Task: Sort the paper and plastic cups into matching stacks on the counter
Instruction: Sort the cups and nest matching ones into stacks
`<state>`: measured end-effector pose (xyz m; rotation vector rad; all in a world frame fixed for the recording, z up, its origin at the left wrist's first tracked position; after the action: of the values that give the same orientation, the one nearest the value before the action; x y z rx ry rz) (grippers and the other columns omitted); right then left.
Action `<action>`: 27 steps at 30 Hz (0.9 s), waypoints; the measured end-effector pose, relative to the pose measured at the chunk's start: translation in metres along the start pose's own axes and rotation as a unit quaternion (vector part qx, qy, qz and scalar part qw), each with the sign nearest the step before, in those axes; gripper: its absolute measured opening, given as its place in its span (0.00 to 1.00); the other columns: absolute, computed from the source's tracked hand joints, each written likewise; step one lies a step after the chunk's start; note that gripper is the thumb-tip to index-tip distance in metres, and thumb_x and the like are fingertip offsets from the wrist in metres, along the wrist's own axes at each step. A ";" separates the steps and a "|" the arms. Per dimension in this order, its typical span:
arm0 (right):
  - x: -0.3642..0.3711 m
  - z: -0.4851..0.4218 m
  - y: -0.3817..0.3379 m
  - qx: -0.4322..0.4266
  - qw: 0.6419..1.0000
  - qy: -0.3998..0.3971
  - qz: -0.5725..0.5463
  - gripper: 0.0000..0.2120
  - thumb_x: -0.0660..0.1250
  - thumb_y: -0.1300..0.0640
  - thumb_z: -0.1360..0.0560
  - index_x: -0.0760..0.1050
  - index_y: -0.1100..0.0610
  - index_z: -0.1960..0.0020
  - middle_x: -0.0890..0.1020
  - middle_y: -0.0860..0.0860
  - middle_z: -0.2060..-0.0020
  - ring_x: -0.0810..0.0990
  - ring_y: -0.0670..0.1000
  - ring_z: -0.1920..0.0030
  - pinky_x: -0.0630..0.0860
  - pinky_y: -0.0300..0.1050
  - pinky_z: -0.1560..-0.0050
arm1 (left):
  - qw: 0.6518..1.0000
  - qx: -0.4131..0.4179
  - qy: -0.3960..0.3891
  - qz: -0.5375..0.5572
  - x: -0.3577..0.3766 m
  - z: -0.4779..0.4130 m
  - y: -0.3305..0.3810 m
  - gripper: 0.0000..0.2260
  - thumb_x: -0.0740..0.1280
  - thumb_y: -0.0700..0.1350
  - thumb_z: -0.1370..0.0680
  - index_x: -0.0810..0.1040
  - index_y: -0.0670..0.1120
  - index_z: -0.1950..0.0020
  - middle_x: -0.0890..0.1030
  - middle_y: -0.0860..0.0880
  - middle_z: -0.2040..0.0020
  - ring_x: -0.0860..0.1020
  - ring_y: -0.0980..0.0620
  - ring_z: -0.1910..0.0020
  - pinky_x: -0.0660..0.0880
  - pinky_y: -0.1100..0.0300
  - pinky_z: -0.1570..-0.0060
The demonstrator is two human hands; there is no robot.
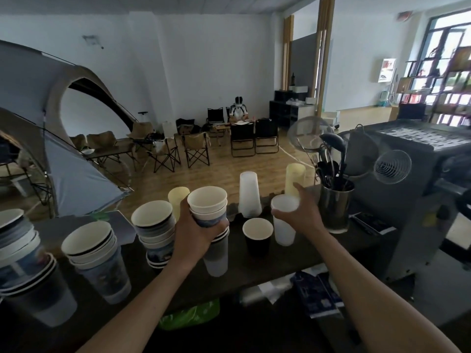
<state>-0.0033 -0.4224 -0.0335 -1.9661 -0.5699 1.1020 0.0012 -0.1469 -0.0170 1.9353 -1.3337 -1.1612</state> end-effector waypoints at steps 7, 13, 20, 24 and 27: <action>0.029 0.022 -0.096 -0.136 0.970 -0.160 -0.126 0.43 0.77 0.39 0.36 0.64 0.48 0.26 0.72 0.45 0.31 0.70 0.45 0.31 0.74 0.46 0.36 | 0.999 -0.031 0.014 0.003 0.009 0.003 -0.016 0.40 0.83 0.44 0.37 0.66 0.43 0.31 0.75 0.52 0.36 0.73 0.55 0.38 0.66 0.81 0.50; 0.071 0.031 -0.125 -0.154 0.953 -0.260 -0.018 0.56 0.83 0.45 0.43 0.54 0.46 0.23 0.74 0.49 0.34 0.73 0.52 0.34 0.74 0.53 0.35 | 0.999 -0.031 -0.003 -0.009 0.015 0.019 -0.016 0.41 0.84 0.42 0.41 0.64 0.50 0.35 0.71 0.59 0.41 0.69 0.62 0.41 0.62 0.77 0.47; 0.016 0.007 -0.156 -0.187 0.973 -0.080 -0.105 0.49 0.82 0.46 0.40 0.61 0.48 0.25 0.76 0.47 0.38 0.75 0.48 0.42 0.75 0.47 0.44 | 0.998 -0.032 -0.038 -0.032 0.006 0.024 -0.033 0.39 0.82 0.45 0.36 0.64 0.50 0.30 0.74 0.53 0.38 0.73 0.53 0.36 0.66 0.74 0.41; 0.001 -0.010 -0.145 -0.152 0.987 0.034 -0.042 0.48 0.78 0.39 0.40 0.62 0.49 0.25 0.76 0.47 0.40 0.74 0.49 0.43 0.75 0.50 0.45 | 0.996 -0.036 -0.063 -0.055 -0.006 0.040 -0.038 0.46 0.80 0.52 0.36 0.61 0.45 0.24 0.72 0.50 0.33 0.70 0.53 0.33 0.69 0.53 0.32; 0.030 -0.009 -0.128 -0.117 0.992 -0.049 0.004 0.46 0.75 0.36 0.42 0.65 0.47 0.29 0.74 0.50 0.40 0.75 0.53 0.43 0.78 0.56 0.44 | 0.996 -0.034 -0.068 -0.041 -0.017 0.051 -0.041 0.42 0.80 0.54 0.38 0.66 0.50 0.29 0.75 0.54 0.37 0.73 0.57 0.36 0.72 0.53 0.34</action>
<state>0.0193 -0.3307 0.0582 -2.1238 -0.7753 1.1848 -0.0261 -0.1125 -0.0691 1.9072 -1.2757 -1.3810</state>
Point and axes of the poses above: each hand's wrist, its own z-axis away from the middle knuckle, its own x-axis out of the palm, y = z × x, the point moved 1 cm from there along -z, towards the middle knuckle
